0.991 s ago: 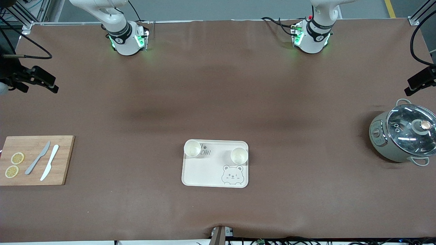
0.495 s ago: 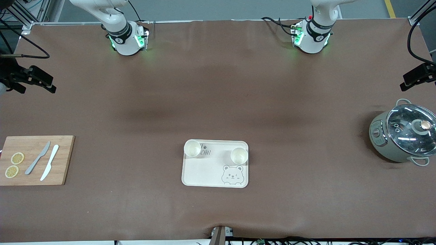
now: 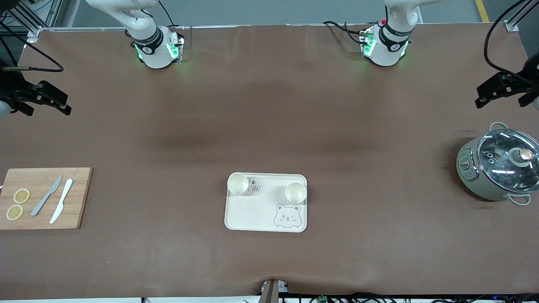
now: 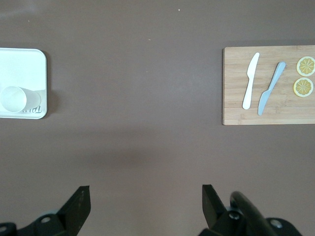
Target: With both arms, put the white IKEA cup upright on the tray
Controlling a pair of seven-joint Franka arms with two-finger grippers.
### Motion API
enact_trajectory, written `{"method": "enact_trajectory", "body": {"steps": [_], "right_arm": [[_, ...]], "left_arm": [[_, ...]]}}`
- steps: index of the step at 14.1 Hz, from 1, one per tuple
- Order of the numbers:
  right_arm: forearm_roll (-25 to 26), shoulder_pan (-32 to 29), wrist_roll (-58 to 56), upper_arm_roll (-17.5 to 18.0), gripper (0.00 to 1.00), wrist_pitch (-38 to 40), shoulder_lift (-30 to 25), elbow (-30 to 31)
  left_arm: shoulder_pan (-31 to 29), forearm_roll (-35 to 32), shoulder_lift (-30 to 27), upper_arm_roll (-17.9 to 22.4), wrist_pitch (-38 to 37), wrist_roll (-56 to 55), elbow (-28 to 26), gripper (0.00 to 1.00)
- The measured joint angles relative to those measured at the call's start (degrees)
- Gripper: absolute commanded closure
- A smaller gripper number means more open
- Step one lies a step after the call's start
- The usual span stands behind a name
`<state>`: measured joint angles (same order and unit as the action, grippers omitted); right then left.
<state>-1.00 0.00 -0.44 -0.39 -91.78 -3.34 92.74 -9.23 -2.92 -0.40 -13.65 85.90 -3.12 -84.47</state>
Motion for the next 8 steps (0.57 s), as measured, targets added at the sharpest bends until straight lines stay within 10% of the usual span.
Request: {"method": "enact_trajectory", "body": {"steps": [8], "right_arm": [[0.05,0.01,0.00,0.03,0.00,-0.05,0.00,-0.02]], "left_arm": [[8.18,0.87,-7.56,7.97,-0.57,-1.83,-6.96,0.00]]}}
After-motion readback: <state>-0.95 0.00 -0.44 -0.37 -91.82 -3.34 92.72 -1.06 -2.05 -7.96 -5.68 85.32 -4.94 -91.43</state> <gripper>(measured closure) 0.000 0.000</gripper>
